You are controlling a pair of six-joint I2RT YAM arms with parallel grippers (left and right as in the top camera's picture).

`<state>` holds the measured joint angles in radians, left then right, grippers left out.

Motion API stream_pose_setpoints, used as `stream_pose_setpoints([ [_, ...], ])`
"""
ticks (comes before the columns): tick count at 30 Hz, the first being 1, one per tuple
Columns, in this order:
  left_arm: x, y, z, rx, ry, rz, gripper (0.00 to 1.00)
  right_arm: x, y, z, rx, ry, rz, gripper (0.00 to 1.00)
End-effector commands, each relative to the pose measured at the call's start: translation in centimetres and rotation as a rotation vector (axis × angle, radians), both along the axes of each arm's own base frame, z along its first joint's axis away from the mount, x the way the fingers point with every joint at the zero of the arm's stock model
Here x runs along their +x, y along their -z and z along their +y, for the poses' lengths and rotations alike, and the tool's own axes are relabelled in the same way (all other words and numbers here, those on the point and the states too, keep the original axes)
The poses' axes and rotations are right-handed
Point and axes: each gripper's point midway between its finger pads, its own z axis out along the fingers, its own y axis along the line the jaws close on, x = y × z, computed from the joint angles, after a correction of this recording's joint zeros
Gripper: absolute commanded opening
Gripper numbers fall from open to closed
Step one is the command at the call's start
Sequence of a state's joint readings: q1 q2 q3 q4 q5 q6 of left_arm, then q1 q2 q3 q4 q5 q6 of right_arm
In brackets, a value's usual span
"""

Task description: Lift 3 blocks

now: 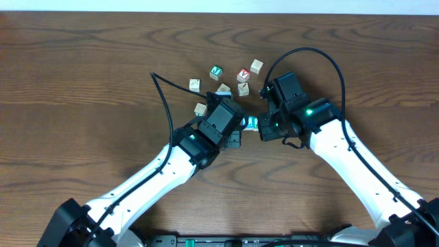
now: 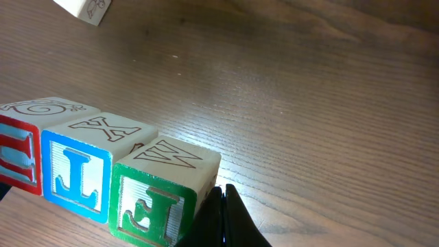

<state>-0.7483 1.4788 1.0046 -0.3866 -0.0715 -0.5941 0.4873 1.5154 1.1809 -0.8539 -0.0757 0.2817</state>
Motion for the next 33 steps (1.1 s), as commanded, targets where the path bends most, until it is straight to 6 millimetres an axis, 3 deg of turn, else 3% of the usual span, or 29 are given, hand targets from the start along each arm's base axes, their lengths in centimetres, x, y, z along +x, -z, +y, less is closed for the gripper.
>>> stream_pose_setpoints([
  [1,-1.13,-4.97,-5.01,-0.175,0.150,-0.040,0.07,-2.26,-3.20,5.76,0.224,-0.157,0.028,0.01],
  [33,-1.32,-5.44,-4.80,-0.178,0.151,-0.044,0.07,-2.33,-3.16,5.71,0.222,-0.156,0.032,0.01],
])
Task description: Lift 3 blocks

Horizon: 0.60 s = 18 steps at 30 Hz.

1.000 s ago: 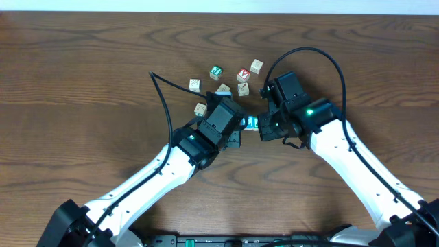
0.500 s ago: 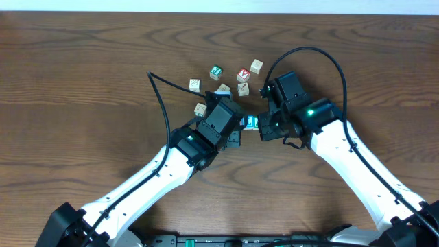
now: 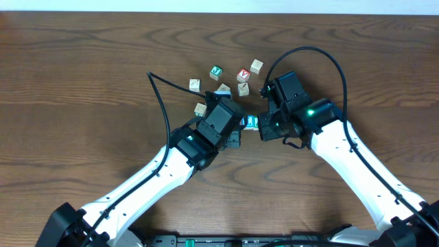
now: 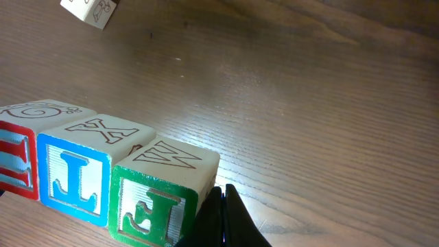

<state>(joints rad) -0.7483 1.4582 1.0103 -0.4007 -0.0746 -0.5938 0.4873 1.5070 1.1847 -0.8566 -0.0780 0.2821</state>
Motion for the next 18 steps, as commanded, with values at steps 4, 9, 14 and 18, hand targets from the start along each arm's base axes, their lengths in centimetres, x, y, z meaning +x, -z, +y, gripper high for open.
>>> stream_pose_setpoints([
  [4,-1.24,-4.67,-4.95,-0.171,0.153,-0.034,0.08,-2.33,-2.77,5.66,0.219,-0.142,0.045,0.01],
  [9,-1.24,-4.67,-4.95,-0.172,0.152,-0.034,0.08,-2.33,-2.75,5.66,0.220,-0.139,0.046,0.01],
  [14,-1.24,-4.64,-4.94,-0.171,0.153,-0.033,0.07,-2.01,-2.62,5.27,0.196,-0.126,0.032,0.01],
  [18,-1.26,-4.43,-4.94,-0.167,0.152,-0.028,0.07,-1.94,-2.59,5.18,0.191,-0.123,0.029,0.01],
])
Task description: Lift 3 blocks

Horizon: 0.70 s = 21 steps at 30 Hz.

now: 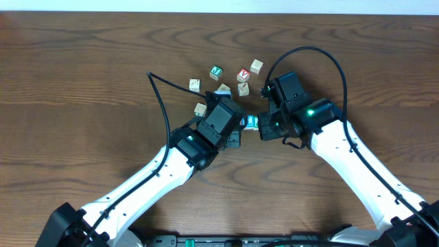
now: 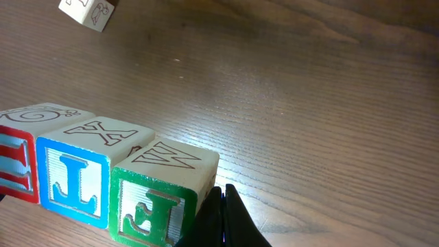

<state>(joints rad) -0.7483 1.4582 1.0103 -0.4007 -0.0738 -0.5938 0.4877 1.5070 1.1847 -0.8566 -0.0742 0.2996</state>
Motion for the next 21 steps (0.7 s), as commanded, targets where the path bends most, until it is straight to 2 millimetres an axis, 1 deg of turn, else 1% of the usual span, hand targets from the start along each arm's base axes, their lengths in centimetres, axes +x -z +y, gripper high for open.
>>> stream_pose_setpoints([
  [1,-1.3,-4.4,-4.9,-0.166,0.152,-0.028,0.07,-2.0,-2.6,5.2,0.189,-0.141,0.025,0.01],
  [5,-1.3,-4.4,-4.9,-0.165,0.152,-0.027,0.07,-1.8,-2.4,5.3,0.188,-0.140,0.026,0.01],
  [9,-1.3,-4.3,-4.9,-0.163,0.152,-0.025,0.08,-1.7,-1.4,5.4,0.176,-0.138,0.050,0.01],
  [17,-1.3,-2.3,-4.9,-0.125,0.149,0.019,0.08,-1.4,-1.1,5.2,0.160,-0.131,0.046,0.01],
  [21,-1.3,-1.8,-4.9,-0.116,0.148,0.028,0.07,-1.4,-0.8,5.1,0.150,-0.127,0.047,0.01],
])
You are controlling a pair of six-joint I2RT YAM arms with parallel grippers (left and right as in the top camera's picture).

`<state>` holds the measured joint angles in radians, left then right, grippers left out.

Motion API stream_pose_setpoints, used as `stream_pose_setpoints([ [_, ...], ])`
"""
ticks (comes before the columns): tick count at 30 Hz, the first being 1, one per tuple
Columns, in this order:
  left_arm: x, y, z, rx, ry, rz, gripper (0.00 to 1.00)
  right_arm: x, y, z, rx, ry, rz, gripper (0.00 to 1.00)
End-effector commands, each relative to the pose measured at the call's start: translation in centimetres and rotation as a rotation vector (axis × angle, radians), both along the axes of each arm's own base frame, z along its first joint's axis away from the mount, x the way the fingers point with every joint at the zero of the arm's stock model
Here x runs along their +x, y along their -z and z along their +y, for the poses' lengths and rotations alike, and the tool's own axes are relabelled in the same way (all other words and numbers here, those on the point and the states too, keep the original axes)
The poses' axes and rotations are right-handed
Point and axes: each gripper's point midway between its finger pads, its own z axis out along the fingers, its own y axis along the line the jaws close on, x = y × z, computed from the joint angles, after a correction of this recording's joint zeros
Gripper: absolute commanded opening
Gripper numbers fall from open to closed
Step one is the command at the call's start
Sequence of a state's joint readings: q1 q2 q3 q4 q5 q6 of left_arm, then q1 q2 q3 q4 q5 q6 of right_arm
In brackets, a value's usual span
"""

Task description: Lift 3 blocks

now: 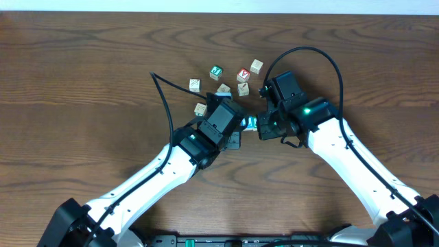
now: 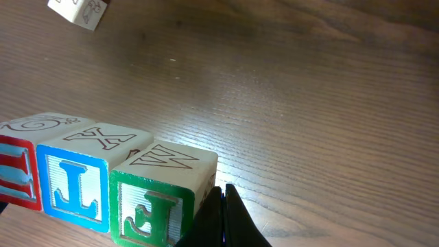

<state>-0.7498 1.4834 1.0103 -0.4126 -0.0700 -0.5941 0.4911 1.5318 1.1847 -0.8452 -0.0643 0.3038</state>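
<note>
Three lettered blocks stand side by side in a tight row: a green one (image 2: 154,206), a blue one (image 2: 75,182) and a red one (image 2: 17,171). My right gripper (image 2: 223,206) is shut, its closed tips pressed against the green block's end face. From overhead only a sliver of the row (image 1: 251,123) shows between the two gripper heads. My left gripper (image 1: 236,132) sits at the row's other end, its fingers hidden under the wrist. I cannot tell whether the row is clear of the table.
Several loose blocks lie behind the arms, among them a green-faced one (image 1: 216,71), a red-faced one (image 1: 243,75) and plain ones (image 1: 256,66) (image 1: 195,84) (image 1: 200,108). One pale block (image 2: 79,10) shows at the right wrist view's top left. Cables arc over both arms.
In the right wrist view the pale loose block has shifted up and left, and the row sits slightly lower in frame. The overhead view shows both arms almost unmoved.
At every earlier moment the three blocks stood in a row between both gripper heads, my right gripper shut against the green end. The background block drifted slightly between moments, and the hold is the same now.
</note>
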Motion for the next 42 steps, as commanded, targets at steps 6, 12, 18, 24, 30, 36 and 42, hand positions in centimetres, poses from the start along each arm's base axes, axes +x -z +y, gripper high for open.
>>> stream_pose_setpoints([
  [6,-0.9,-3.0,-5.1,-0.147,0.143,-0.006,0.08,-1.7,-0.8,4.9,0.152,-0.127,0.055,0.01],
  [12,-0.9,-3.0,-5.1,-0.146,0.143,-0.006,0.07,-1.7,0.0,4.9,0.140,-0.125,0.077,0.01],
  [18,-0.9,-2.9,-5.1,-0.145,0.143,-0.005,0.08,-1.8,1.0,5.0,0.126,-0.126,0.103,0.01],
  [24,-0.8,-1.8,-5.2,-0.130,0.141,0.015,0.07,-2.2,1.5,5.9,0.121,-0.152,0.107,0.01],
  [30,-1.2,-1.3,-5.9,-0.128,0.154,0.024,0.07,-2.1,1.5,6.0,0.123,-0.156,0.102,0.01],
  [36,-1.1,-1.5,-6.1,-0.135,0.156,0.016,0.07,-2.3,1.5,5.9,0.119,-0.155,0.108,0.01],
  [42,-1.1,-1.4,-6.1,-0.134,0.155,0.017,0.07,-2.3,1.6,5.9,0.118,-0.155,0.109,0.01],
])
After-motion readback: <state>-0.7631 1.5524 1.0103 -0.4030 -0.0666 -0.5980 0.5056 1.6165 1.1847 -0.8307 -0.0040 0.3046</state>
